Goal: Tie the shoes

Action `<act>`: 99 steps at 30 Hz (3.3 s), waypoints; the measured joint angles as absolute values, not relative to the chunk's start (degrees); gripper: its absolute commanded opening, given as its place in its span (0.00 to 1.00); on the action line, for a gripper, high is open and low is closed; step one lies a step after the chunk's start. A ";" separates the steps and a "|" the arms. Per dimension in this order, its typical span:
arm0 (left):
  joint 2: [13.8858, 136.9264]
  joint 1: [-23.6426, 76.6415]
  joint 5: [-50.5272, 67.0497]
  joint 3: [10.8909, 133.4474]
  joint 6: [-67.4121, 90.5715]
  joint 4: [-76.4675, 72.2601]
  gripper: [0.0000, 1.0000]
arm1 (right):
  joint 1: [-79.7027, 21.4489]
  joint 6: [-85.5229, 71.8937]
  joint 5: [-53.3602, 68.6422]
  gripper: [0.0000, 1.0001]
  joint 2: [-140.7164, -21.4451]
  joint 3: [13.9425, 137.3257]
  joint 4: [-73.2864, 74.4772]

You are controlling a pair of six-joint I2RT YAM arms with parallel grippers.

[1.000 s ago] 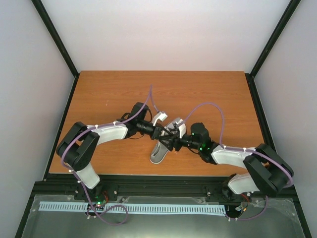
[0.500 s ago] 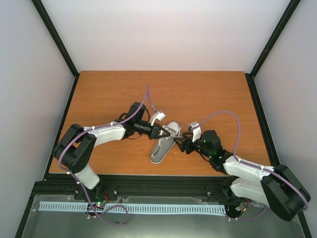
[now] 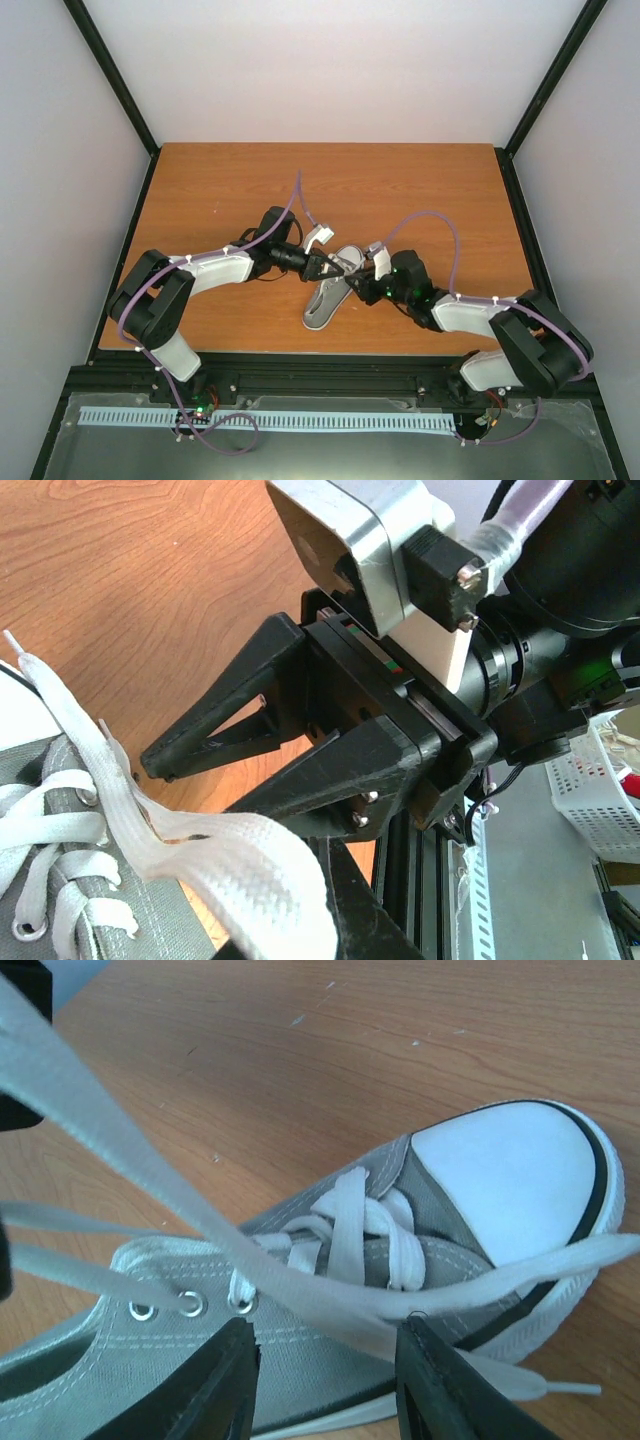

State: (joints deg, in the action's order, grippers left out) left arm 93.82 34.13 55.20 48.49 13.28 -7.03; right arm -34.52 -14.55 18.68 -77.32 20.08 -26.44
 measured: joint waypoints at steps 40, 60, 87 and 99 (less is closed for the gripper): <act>95.39 34.13 57.30 48.49 13.21 -6.52 0.03 | -38.59 -28.91 9.72 0.75 -54.46 19.51 2.48; 95.39 34.13 57.56 48.49 12.86 -6.46 0.04 | -33.36 -27.94 3.68 0.66 -78.39 24.93 -14.79; 95.39 34.13 57.67 48.49 12.86 -6.46 0.04 | -33.01 -50.59 3.38 0.03 -86.52 28.73 -17.80; 95.39 34.13 57.71 48.49 12.84 -6.44 0.04 | -32.75 -43.29 4.69 0.03 -82.76 41.76 -11.33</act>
State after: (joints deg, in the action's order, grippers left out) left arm 95.39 34.13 57.71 48.49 12.84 -6.44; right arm -32.75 -43.29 4.69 -82.76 41.76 -11.33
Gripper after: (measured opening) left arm 0.038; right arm 0.030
